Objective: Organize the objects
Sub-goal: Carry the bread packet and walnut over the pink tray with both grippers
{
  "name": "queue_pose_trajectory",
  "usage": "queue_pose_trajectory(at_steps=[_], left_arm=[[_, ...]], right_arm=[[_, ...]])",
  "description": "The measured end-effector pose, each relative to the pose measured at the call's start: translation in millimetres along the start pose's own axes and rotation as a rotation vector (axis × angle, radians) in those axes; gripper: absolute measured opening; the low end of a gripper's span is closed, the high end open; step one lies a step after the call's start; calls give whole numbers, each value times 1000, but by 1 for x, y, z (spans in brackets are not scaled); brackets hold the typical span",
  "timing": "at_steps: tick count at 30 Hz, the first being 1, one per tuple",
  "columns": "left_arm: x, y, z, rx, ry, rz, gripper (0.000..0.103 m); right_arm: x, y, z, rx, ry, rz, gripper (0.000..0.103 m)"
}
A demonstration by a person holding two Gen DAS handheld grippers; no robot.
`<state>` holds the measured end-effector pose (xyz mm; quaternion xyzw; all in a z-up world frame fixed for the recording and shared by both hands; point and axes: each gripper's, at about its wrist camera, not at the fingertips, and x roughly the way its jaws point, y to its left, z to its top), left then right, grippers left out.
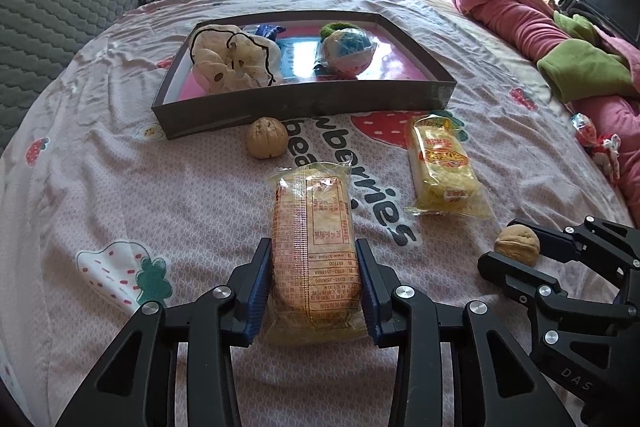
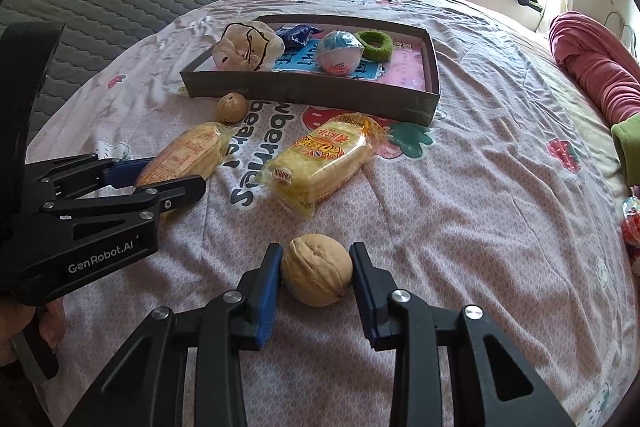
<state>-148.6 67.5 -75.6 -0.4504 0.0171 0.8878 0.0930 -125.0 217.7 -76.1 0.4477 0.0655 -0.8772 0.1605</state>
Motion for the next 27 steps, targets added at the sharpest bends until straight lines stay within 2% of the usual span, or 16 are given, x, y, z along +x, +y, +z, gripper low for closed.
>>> queue_pose_trajectory(at_steps=[9,27], left_arm=[[-26,-6,-4,21,-21,13,41],[-96,-11,1,23,-120,20,41]], right_arm=[[-23,6,-1,-3,-23,10,35],[-87,29,8,-37,-111,-9,35]])
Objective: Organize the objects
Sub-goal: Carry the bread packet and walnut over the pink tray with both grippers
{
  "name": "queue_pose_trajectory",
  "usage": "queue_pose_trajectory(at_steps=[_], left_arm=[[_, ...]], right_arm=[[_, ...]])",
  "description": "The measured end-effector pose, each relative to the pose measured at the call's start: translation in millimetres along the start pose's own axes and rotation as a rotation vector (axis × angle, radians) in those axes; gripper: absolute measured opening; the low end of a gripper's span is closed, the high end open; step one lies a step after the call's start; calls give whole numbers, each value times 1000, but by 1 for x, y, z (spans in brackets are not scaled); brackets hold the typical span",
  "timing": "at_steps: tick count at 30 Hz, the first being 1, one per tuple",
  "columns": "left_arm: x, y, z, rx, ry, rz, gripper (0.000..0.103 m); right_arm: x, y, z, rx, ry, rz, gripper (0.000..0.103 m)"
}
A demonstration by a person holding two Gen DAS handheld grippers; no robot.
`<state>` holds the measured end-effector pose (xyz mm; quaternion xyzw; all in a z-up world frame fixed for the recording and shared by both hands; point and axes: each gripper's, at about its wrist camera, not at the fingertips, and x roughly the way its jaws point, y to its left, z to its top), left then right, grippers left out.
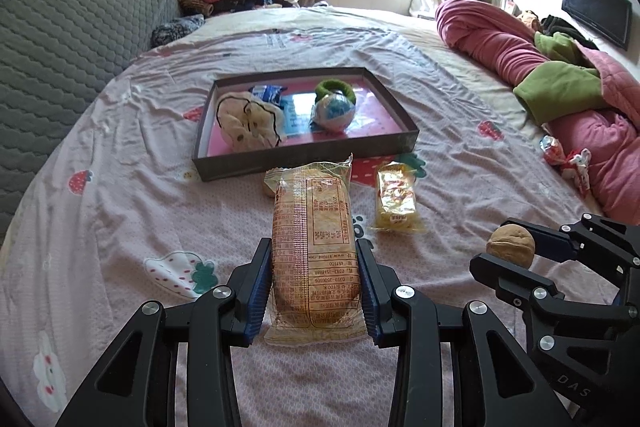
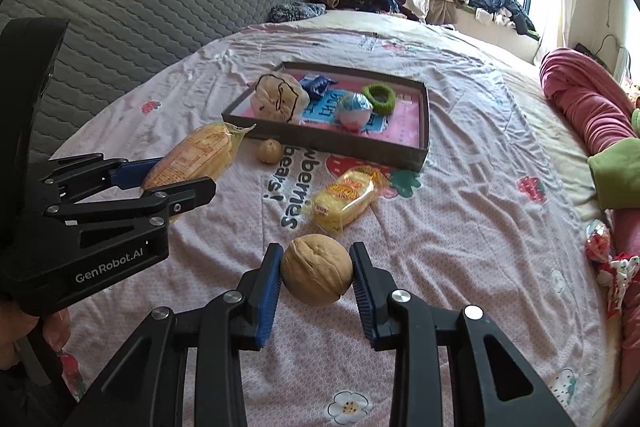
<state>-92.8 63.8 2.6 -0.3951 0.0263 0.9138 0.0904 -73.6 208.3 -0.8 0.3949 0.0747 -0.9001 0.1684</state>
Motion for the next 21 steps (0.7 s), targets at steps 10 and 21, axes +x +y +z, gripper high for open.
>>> queue_pose_trajectory(at_steps=[10,21], left_arm=[[-29,1,13,3,-47,3,41],[-52,2,39,3,-103,9,41]], right_arm=[[-26,7,12,-16,-48,-7,35],[-56,0,42,-33,-119,-23,35]])
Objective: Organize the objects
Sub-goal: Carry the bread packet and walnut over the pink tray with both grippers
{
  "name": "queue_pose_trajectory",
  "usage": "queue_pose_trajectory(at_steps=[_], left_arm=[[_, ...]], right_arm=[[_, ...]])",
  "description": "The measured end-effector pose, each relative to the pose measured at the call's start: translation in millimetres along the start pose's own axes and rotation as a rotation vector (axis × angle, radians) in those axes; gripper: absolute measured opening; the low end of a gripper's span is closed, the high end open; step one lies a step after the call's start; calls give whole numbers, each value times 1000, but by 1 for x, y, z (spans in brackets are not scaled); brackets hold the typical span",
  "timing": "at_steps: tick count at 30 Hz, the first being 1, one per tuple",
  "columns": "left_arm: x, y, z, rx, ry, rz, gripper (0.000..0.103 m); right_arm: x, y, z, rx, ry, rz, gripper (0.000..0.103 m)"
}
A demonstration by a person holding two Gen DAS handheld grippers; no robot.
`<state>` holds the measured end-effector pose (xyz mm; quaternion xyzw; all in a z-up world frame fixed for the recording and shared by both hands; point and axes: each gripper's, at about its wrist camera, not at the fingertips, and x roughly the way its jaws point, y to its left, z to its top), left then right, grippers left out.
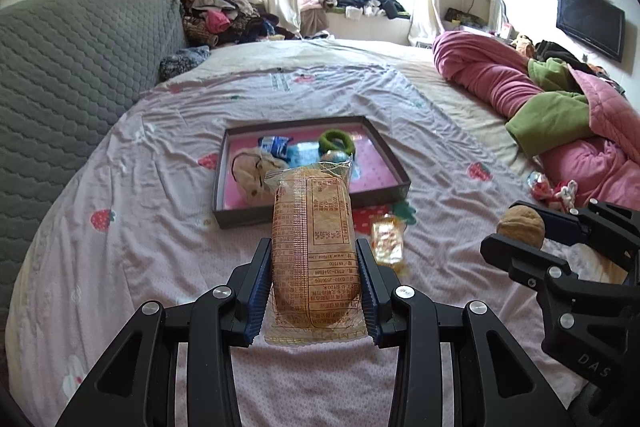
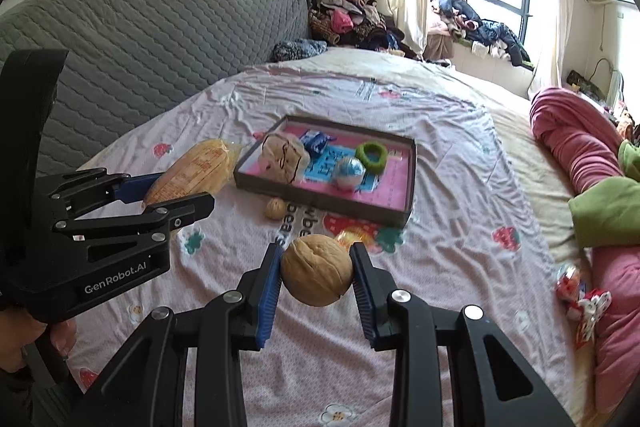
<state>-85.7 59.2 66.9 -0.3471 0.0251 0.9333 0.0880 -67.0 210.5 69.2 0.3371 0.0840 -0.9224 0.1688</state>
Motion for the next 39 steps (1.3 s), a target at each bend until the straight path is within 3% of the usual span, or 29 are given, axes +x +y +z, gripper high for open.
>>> queue_pose_trajectory(at_steps=[19,39], left_arm=[[-2,-10,45,37,-61,36,41],[70,-8,98,40,-66,41,41]], right_arm=[[-7,-16,51,-3,-99,-4,35],[52,-45,85,-10,-107,-14,35]])
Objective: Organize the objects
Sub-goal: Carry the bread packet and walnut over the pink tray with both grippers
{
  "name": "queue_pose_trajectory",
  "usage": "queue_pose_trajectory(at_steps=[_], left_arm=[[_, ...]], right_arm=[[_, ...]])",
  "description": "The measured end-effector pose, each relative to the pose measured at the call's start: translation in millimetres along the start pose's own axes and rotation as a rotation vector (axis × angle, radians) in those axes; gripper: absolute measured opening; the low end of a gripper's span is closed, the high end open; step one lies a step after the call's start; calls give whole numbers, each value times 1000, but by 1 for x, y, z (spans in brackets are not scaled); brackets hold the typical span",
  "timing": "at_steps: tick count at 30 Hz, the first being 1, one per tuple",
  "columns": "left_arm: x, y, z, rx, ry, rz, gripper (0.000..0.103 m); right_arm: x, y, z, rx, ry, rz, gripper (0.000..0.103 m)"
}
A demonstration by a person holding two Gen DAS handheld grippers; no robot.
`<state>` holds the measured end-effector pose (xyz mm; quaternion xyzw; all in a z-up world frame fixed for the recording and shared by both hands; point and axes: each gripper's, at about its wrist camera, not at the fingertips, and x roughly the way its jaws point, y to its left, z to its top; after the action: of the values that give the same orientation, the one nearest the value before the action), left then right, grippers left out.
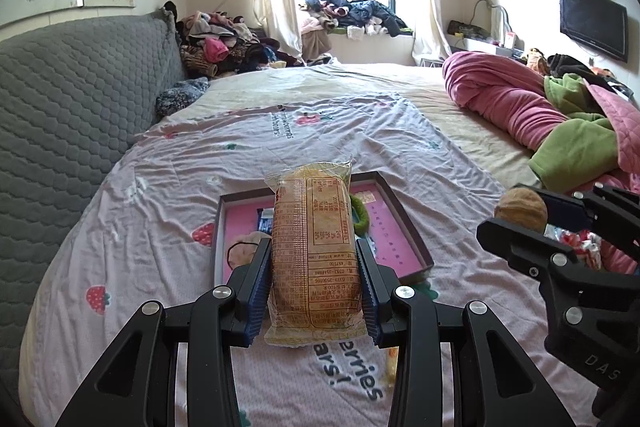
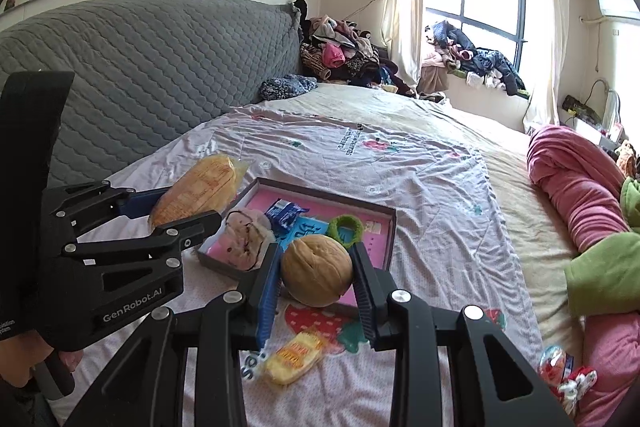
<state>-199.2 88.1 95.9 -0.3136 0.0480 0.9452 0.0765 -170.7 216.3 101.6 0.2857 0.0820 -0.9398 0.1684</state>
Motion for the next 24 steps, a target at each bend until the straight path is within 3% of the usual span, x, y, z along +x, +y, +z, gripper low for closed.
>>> queue_pose_trajectory(at_steps=[9,24], left_arm=[[51,4,5,-2,30,-1,41],[127,14,-5,-19,81,4,41]], right_arm=[[40,-8,10,-8,-4,7,35],[108,-31,-1,25,38,14,35]])
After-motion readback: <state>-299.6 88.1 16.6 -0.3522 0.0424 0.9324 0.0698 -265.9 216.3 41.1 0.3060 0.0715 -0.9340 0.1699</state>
